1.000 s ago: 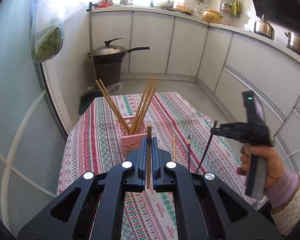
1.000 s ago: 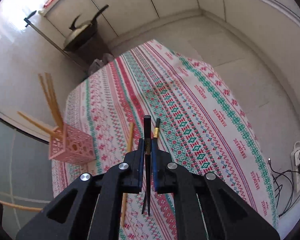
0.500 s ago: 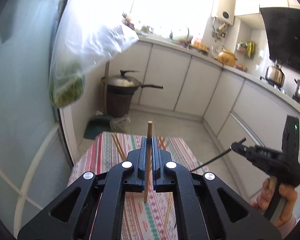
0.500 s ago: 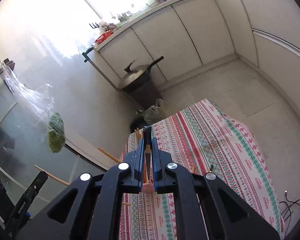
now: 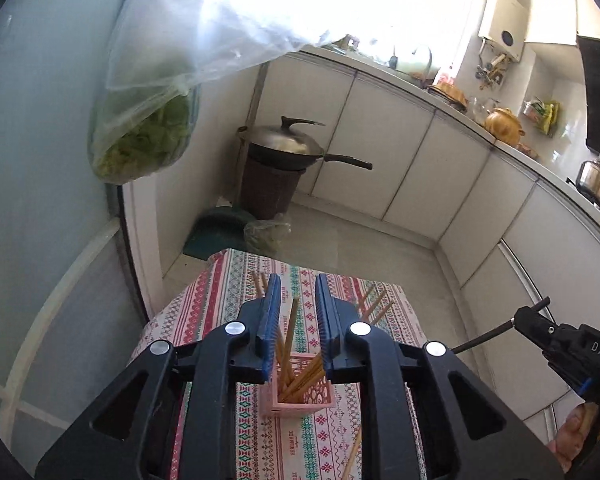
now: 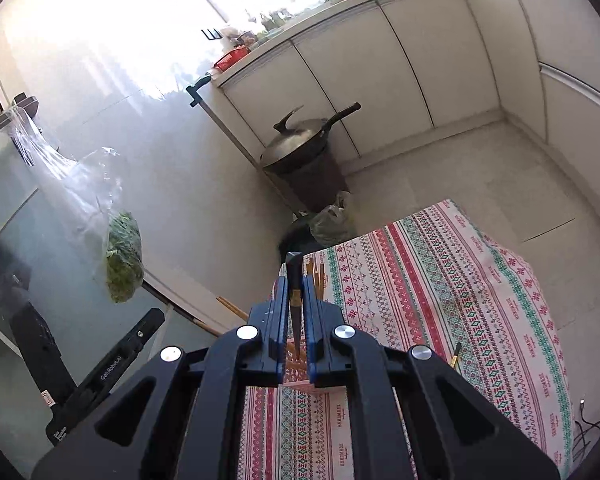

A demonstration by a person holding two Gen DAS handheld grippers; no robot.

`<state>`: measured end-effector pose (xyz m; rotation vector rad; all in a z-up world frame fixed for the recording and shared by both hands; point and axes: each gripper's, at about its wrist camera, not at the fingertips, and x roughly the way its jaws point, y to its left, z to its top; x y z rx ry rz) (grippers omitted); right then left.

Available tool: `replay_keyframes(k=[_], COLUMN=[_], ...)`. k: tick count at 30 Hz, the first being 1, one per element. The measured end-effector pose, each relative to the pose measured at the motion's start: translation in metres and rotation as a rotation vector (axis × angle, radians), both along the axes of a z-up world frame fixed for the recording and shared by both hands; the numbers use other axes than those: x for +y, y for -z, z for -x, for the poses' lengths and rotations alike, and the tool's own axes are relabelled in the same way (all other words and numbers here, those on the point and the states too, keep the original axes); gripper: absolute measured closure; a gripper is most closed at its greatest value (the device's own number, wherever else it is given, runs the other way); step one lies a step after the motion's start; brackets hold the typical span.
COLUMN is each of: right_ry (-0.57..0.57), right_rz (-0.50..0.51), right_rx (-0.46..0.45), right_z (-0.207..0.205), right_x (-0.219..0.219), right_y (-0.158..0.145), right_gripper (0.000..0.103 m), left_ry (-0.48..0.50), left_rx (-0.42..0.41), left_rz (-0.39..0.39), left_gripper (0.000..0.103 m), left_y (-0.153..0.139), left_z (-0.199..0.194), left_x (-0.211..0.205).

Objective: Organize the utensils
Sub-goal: 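Open the left tool into the basket while the right tool releases its black chopstick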

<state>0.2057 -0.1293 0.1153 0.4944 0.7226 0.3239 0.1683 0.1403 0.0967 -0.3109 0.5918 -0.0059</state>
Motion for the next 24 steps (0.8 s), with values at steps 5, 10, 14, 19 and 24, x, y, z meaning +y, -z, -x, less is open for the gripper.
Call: replay_keyframes(k=[5, 10, 14, 19, 24], right_ry=[-0.012, -0.007, -0.023, -0.009, -0.013], right_rz=[0.034, 0.075, 0.022, 0.043, 0.132], right_rx=[-0.009, 0.010, 0.054, 0.067, -0.049], right_z=[-0.004, -0.014, -0.033, -0.037, -0.011], right_x=[0.013, 0.031, 0.048, 0.056, 0.058], right_y=[0.000, 0.012, 0.040, 0.057, 0.029], right_gripper=[0.096, 0.096, 0.092, 0.088, 0.088], left_ry=[-0.064, -0.057, -0.045, -0.021, -0.005], left_rx=[-0.039, -0.032, -0.009, -0.008, -0.014], left_rz=[0.026, 0.028, 0.020, -0.039, -0.082], left_gripper=[0.080, 0.077, 0.076, 0.076, 0.075], left_y=[-0.014, -0.015, -0.009, -0.008, -0.008], left_z=[0.016, 0.019, 0.011, 0.011, 0.016], left_x=[0.021, 0.022, 0.016, 0.001, -0.017])
